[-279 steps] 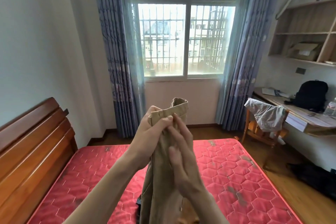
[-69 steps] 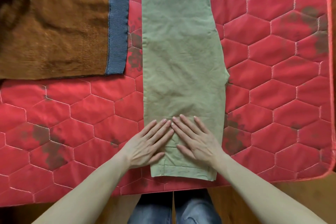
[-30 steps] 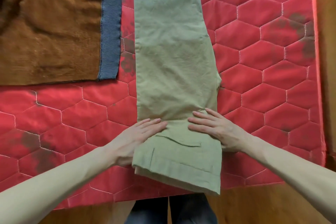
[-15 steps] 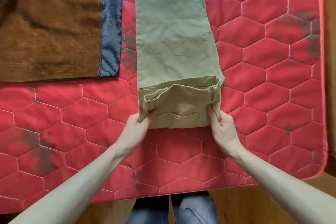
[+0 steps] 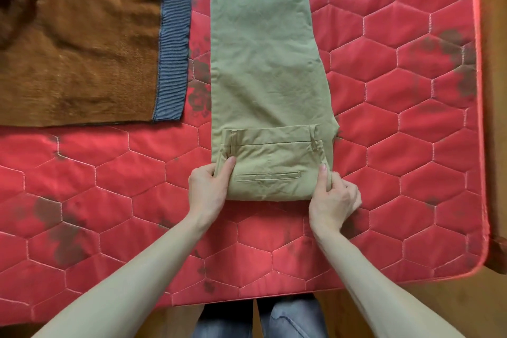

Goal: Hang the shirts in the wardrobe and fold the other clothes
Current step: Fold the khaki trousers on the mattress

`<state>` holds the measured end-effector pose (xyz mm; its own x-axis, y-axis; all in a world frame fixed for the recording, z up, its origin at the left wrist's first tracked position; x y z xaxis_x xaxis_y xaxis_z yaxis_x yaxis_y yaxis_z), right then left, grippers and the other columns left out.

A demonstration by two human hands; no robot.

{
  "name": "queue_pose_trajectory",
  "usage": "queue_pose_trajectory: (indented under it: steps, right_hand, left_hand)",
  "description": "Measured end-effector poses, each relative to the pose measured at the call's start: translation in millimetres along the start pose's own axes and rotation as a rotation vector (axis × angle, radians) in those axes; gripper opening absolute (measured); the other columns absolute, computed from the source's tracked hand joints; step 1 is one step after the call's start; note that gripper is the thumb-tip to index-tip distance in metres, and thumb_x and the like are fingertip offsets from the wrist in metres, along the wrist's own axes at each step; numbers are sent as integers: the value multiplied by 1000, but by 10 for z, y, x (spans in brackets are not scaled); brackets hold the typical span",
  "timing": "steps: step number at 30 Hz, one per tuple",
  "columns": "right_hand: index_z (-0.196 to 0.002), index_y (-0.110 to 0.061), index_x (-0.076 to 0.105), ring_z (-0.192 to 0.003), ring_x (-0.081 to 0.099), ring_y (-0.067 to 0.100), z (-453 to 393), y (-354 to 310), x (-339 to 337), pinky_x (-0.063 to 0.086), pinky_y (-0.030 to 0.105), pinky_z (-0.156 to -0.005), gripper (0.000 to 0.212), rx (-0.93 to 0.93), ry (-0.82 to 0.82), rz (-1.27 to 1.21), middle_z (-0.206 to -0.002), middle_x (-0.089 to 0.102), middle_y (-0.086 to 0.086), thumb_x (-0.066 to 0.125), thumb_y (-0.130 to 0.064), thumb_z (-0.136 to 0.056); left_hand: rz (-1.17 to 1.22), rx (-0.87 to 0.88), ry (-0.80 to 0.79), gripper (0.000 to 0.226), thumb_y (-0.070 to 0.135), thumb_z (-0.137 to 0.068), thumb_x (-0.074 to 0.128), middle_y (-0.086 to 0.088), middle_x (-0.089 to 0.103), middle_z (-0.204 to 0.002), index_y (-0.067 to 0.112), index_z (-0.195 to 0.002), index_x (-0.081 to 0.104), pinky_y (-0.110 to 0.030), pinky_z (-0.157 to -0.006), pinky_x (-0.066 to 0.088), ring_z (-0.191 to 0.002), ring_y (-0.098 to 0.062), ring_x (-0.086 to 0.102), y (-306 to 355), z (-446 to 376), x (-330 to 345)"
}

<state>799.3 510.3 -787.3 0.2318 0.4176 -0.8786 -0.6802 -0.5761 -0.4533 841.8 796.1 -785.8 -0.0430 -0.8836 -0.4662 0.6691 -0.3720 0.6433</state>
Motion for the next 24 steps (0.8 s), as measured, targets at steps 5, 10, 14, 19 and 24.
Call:
queue_pose_trajectory:
  steps: [5, 10, 14, 19, 24]
  right_hand:
    - [-133, -15, 59, -133, 49, 33, 66, -373, -158, 25, 50, -120, 33, -289, 101, 93, -136, 56, 9, 50, -26, -103]
    - [-158, -11, 40, -158, 22, 26, 225, -853, 103, 18, 51, -128, 51, -1022, -212, 239, -168, 31, 9, 40, -26, -109]
    - [-160, -11, 36, -158, 22, 24, 12, -747, 359, 23, 50, -127, 64, -1170, -347, 337, -169, 28, 7, 42, -47, -107]
    - [-164, -16, 26, -161, 10, 22, -260, -533, 410, 14, 45, -130, 76, -1057, -478, 315, -173, 17, 5, 45, -54, -102]
    - [-166, -20, 16, -161, 7, 19, -474, -516, 277, 24, 48, -126, 78, -1301, -582, 466, -174, 12, 2, 36, -62, -103]
  left_hand:
    - [-174, 155, 320, 29, 24, -96, 66, -3, 55, -114, 14, -120, 53, -42, -90, 43, -106, -25, 53, 236, 335, -82]
    - [-671, 886, 72, 52, 12, -96, 54, -16, 43, -156, 4, -148, 49, -46, -122, 30, -146, -33, 38, 640, 398, 368]
    - [-943, 876, -83, 66, 42, -105, 44, -13, 24, -170, 10, -162, 31, -49, -128, 19, -159, -31, 18, 378, 52, 554]
    - [-998, 774, -74, 78, 61, -101, 39, -13, 9, -173, 21, -165, 19, -56, -127, 18, -160, -35, 4, 155, -80, 529]
    - [-1017, 939, -166, 73, 48, -104, 40, -13, 8, -173, 16, -165, 18, -54, -126, 21, -161, -30, 4, 183, -90, 316]
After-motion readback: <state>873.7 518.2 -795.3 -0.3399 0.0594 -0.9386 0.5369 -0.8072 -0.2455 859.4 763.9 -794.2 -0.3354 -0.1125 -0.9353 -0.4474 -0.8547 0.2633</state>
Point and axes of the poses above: each hand's wrist, its own z-axis away from the middle knuckle, its own x-axis out of the palm, y = z × x, the point moved 6 cm from there along -z, towards the middle knuckle
